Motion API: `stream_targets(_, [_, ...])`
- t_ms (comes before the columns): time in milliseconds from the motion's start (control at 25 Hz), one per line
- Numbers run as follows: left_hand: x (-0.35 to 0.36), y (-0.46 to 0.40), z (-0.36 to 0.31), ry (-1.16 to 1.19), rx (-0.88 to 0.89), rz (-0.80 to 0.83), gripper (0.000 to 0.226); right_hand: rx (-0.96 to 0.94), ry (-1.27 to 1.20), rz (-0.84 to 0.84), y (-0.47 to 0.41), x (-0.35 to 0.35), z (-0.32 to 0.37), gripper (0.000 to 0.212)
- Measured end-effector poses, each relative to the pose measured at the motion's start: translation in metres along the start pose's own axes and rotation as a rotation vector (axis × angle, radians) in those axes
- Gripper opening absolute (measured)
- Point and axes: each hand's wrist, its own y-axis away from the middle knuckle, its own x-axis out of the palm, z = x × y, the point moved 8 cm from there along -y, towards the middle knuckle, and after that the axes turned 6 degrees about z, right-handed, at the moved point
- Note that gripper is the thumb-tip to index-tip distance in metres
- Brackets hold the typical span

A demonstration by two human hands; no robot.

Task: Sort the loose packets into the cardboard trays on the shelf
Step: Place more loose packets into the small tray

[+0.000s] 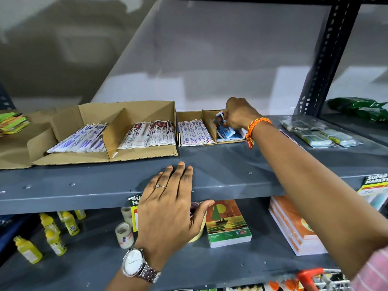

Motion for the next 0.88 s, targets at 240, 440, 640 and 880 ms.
stream_targets(240, [0.002,0.001,0.0,-0.005,0.003,0.009,0.074,0.016,0.095,0.003,0.0,0.01,-0.004,0.017])
stream_targets(440, [0.0,0.001,0.0,-0.004,-0.001,0.009,0.074,-0.01,0.177,-0.029,0.001,0.014,0.001,0.035])
stream_targets(640, [-0.001,0.0,-0.001,-0.005,0.003,0.013,0.073,0.006,0.113,-0.051,0.006,0.003,0.0,0.023])
stream_targets(880, [0.001,0.0,0.001,-0.003,-0.003,0.036,0.073,0.012,0.052,0.046,0.021,0.005,0.005,0.027])
